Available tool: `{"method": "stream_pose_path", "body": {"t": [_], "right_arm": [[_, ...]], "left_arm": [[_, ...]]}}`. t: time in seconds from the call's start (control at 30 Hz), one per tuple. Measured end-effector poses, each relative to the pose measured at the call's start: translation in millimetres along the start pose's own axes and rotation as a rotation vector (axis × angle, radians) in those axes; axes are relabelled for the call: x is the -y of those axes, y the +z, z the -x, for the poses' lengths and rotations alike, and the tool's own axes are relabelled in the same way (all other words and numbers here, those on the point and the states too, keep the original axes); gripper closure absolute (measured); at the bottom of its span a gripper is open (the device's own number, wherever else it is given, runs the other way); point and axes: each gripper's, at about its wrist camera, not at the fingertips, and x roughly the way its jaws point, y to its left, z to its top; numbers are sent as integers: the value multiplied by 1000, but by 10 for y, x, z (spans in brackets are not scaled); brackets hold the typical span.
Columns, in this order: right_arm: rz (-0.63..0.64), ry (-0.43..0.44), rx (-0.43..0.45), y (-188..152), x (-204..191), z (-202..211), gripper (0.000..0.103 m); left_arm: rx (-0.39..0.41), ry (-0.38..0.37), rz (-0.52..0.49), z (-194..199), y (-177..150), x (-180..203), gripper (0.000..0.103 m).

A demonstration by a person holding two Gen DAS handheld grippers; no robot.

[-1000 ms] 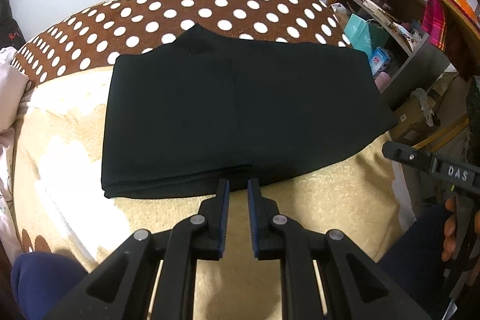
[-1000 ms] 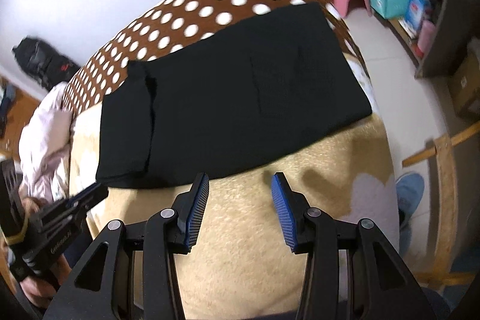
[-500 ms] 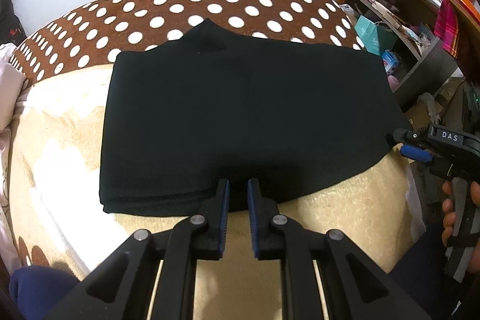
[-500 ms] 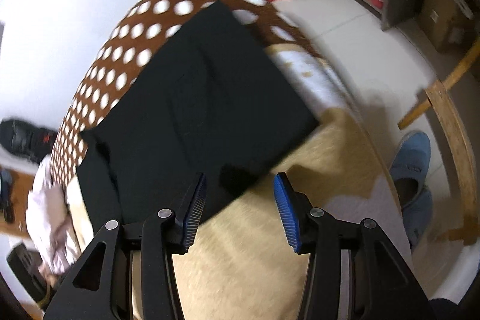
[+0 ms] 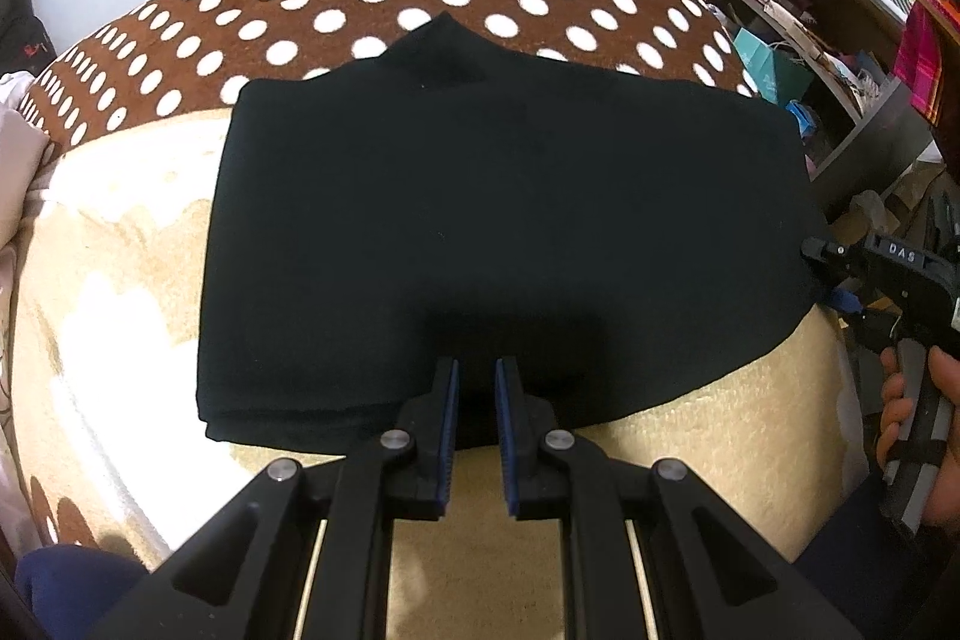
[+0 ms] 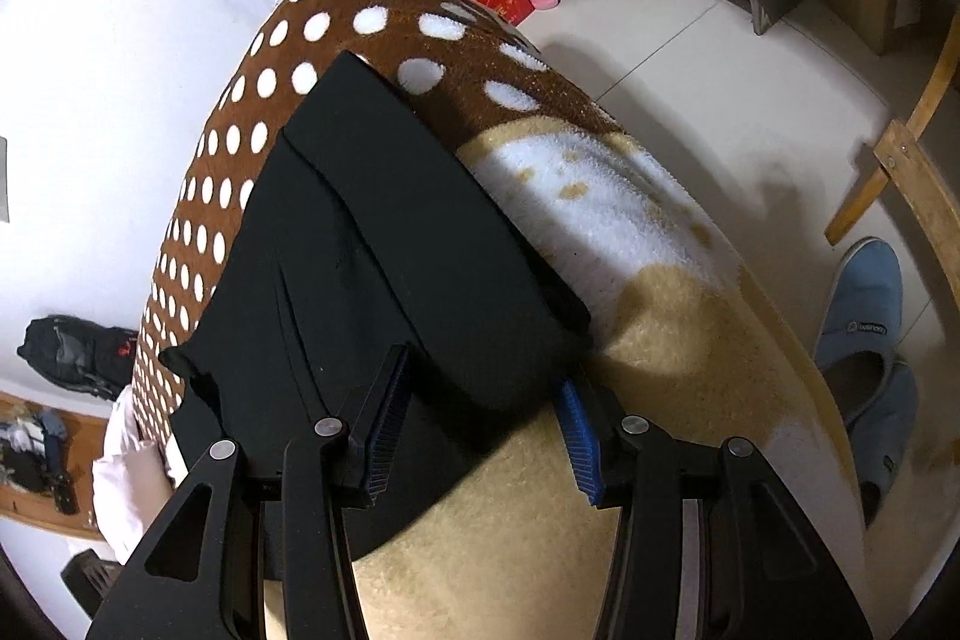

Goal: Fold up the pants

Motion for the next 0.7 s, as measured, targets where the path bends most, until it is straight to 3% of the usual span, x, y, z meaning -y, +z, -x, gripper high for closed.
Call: {"method": "stream_pose_path", "body": {"t": [0.37, 0.43, 0.5, 0.6, 0.7], "right_arm": [[-5, 35, 41, 71, 10, -70, 54], [19, 14, 42, 67, -48, -30, 60], [39, 16, 70, 41, -94, 92, 71], [64, 54, 112, -4, -175, 264, 76], [85, 57, 91, 20, -210, 197, 76]], "left_arm": [[-21, -9, 13, -78, -14, 7, 89], [-19, -7, 14, -77, -15, 1, 89], [-16, -7, 19, -69, -13, -11, 89], [-16, -7, 35, -62, -17, -44, 89], [-19, -14, 49, -63, -18, -63, 89]]}}
